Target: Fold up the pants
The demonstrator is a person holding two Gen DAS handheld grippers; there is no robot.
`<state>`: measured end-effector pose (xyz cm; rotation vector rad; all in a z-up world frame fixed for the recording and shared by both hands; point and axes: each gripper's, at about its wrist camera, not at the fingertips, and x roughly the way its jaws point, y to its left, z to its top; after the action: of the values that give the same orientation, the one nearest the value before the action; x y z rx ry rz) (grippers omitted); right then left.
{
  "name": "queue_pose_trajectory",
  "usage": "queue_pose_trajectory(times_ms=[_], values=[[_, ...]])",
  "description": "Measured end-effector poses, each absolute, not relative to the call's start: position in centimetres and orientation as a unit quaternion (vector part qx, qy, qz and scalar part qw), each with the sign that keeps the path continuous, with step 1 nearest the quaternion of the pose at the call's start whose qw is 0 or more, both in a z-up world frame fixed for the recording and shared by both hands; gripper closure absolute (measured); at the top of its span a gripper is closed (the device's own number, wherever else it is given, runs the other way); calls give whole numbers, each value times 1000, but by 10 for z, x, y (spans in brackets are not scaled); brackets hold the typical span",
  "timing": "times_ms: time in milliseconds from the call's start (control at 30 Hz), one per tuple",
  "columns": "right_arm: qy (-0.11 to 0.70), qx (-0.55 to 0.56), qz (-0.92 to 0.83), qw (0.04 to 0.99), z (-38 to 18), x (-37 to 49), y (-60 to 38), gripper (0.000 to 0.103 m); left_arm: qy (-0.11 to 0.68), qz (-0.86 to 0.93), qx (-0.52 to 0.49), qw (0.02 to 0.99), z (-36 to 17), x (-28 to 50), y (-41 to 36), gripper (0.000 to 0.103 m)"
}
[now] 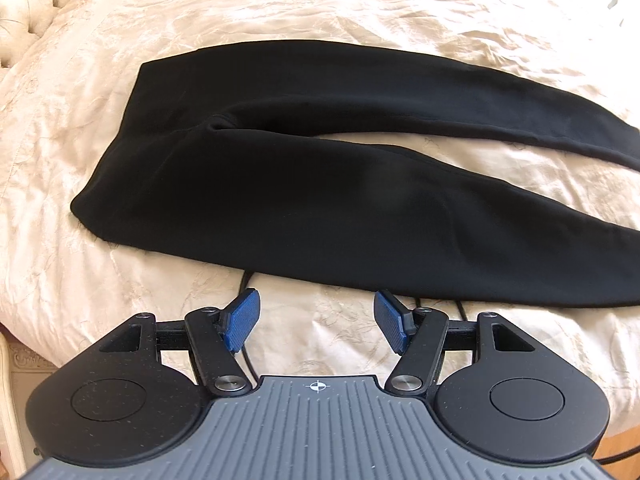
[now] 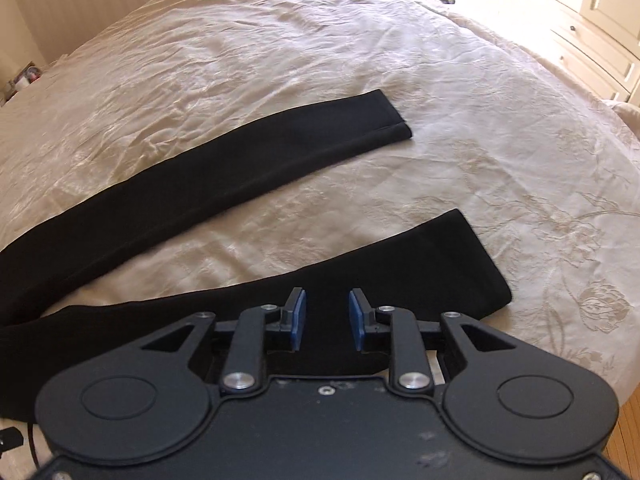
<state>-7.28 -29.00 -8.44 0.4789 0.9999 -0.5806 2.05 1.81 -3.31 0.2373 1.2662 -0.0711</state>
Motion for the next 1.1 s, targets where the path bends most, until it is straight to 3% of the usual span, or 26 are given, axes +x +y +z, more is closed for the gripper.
queue_pose_trajectory(times_ms=[633, 1100], values=[[514, 227, -176, 808, -89, -30, -228, 69, 604, -53, 94, 790, -40, 75, 42, 41], [536, 132, -55, 832, -94, 129, -223, 66, 608, -40, 93, 787, -48, 188, 32, 41]])
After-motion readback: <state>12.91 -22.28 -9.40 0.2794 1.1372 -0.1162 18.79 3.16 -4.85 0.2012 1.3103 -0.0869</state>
